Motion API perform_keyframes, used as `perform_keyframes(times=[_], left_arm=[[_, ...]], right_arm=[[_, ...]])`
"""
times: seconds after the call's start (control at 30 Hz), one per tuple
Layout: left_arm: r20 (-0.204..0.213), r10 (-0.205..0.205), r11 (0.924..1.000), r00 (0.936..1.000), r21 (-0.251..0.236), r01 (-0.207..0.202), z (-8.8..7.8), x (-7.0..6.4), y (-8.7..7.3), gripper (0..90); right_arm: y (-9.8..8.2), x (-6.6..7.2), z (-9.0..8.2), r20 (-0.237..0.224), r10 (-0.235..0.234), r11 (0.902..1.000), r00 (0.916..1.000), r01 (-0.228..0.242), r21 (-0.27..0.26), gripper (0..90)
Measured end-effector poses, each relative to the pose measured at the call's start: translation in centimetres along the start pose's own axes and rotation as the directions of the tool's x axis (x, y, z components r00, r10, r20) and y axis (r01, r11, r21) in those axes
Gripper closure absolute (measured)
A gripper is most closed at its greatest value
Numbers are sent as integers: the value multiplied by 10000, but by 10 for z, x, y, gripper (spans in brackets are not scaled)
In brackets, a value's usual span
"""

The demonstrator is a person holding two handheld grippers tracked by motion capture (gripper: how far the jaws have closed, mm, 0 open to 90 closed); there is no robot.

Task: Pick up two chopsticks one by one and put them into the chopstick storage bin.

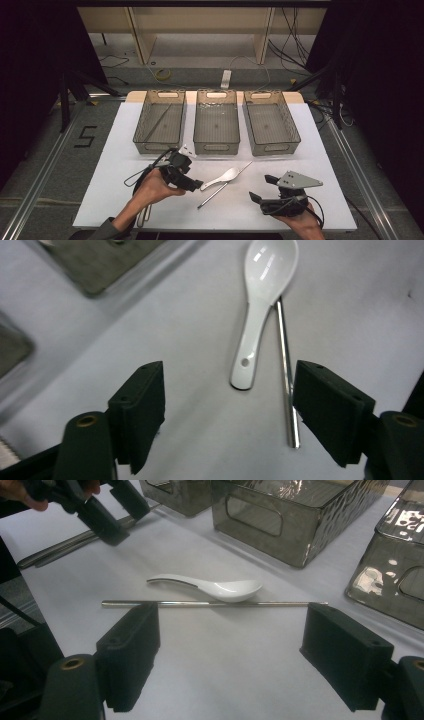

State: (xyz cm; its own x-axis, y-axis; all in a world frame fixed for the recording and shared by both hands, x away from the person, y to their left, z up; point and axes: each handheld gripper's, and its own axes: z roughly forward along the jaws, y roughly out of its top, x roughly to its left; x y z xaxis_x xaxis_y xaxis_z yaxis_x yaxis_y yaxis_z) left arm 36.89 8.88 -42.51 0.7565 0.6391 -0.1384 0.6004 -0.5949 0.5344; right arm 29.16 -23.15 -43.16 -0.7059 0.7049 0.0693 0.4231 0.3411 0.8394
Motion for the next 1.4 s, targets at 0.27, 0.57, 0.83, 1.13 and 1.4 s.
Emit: perform_keyframes(times=[0.27, 0.57, 0.83, 1.13, 1.4], left_arm=[[530, 508, 9960, 9973, 705, -545, 16, -21, -2, 402], [605, 1002, 9887, 9931, 1057, -1062, 26, -30, -4, 538], [667, 1209, 9799, 9904, 1514, -1298, 36, -37, -6, 634], [653, 1363, 9767, 9885, 1584, -1451, 41, -39, -7, 685], [402, 1593, 9690, 9864, 1846, -1641, 49, -44, -8, 733]], right_arm=[[0, 1, 2, -59, -51, 9999, 10000, 52, 91, 239], [0, 1, 2, -113, -118, 9998, 9999, 120, 142, 239], [0, 2, 3, -135, -191, 9995, 9997, 195, 264, 240], [0, 2, 4, -119, -199, 9993, 9997, 203, 306, 244], [0, 2, 4, -136, -213, 9993, 9997, 217, 316, 245]])
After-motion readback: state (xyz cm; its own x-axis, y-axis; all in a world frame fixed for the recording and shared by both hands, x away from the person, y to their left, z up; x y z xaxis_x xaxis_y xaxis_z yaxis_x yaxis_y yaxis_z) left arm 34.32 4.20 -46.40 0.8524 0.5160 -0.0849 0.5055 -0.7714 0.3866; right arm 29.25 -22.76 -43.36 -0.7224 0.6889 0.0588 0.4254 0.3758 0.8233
